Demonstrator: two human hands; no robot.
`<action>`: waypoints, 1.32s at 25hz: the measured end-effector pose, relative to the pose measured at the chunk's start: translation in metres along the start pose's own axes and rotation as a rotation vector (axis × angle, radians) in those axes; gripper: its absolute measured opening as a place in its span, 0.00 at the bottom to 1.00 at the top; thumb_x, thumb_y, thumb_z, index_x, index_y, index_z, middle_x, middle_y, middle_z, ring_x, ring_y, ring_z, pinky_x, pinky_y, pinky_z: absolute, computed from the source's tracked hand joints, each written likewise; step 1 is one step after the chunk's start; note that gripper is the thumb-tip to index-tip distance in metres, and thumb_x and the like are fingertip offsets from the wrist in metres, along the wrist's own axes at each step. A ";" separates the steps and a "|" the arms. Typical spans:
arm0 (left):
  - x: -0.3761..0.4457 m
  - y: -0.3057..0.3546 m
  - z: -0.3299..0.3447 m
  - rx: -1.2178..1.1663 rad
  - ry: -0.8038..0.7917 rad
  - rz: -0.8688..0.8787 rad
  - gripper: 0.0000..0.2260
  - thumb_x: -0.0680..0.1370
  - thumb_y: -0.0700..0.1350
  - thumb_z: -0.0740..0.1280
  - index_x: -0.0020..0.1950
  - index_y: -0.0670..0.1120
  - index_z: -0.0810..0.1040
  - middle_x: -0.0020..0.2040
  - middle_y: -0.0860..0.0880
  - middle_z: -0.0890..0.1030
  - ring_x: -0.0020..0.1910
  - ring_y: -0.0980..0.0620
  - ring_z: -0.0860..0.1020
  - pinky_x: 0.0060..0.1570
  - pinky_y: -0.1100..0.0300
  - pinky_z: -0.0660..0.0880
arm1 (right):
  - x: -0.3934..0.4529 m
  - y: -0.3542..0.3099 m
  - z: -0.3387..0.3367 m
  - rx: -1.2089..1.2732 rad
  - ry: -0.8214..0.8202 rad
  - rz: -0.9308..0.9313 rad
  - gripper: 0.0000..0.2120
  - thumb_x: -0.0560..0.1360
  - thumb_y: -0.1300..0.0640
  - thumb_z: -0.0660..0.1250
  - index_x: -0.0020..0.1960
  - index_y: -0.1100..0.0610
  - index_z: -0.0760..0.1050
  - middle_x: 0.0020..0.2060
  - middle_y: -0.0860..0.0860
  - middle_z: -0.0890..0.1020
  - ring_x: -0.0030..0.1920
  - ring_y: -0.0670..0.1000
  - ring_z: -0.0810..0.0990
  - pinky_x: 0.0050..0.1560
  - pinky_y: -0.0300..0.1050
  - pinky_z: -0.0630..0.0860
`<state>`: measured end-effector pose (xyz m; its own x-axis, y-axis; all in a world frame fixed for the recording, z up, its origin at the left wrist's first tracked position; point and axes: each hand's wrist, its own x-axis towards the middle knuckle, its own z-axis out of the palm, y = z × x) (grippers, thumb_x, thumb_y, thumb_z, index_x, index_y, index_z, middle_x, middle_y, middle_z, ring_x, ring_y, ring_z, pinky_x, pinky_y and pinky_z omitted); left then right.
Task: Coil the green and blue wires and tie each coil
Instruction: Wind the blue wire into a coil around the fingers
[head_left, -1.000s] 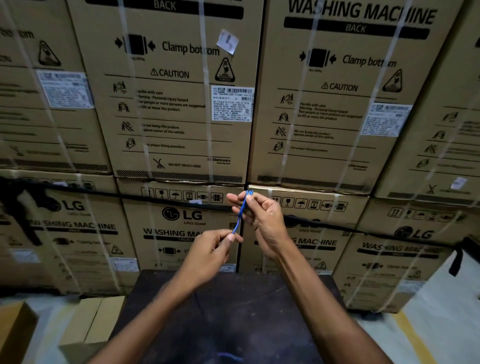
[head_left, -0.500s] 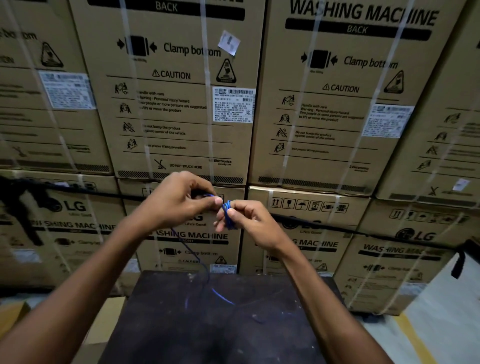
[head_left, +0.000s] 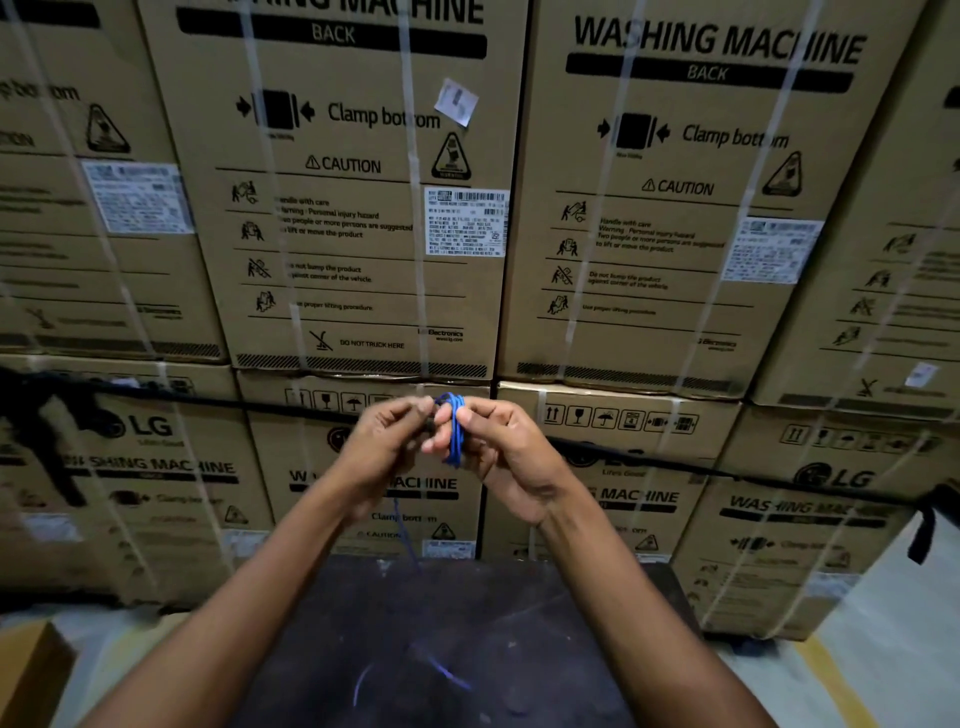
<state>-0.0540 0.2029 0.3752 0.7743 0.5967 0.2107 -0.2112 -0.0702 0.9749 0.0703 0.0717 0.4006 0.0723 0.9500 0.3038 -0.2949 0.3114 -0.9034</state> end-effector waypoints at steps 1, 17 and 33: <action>-0.006 -0.014 0.012 -0.017 0.040 -0.037 0.11 0.82 0.50 0.65 0.42 0.52 0.83 0.29 0.53 0.70 0.26 0.58 0.63 0.27 0.63 0.57 | 0.004 0.001 0.000 0.090 0.050 -0.033 0.08 0.80 0.59 0.65 0.53 0.62 0.81 0.41 0.55 0.86 0.45 0.52 0.86 0.51 0.44 0.80; -0.058 0.012 0.026 1.098 0.336 0.262 0.07 0.76 0.56 0.70 0.47 0.56 0.85 0.28 0.54 0.79 0.31 0.52 0.80 0.31 0.59 0.67 | 0.015 0.017 -0.030 -0.835 0.324 -0.321 0.10 0.80 0.67 0.64 0.44 0.65 0.82 0.42 0.54 0.85 0.46 0.49 0.84 0.55 0.50 0.81; 0.023 0.046 -0.004 0.286 -0.047 0.219 0.09 0.74 0.49 0.75 0.45 0.43 0.86 0.40 0.42 0.84 0.40 0.46 0.78 0.41 0.54 0.74 | -0.009 -0.004 -0.020 -0.164 -0.045 0.038 0.11 0.84 0.62 0.60 0.55 0.67 0.79 0.38 0.55 0.83 0.45 0.54 0.85 0.55 0.51 0.80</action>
<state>-0.0478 0.2166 0.4245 0.7572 0.5060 0.4130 -0.2044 -0.4171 0.8856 0.0897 0.0621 0.3950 0.0199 0.9602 0.2786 -0.1370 0.2787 -0.9506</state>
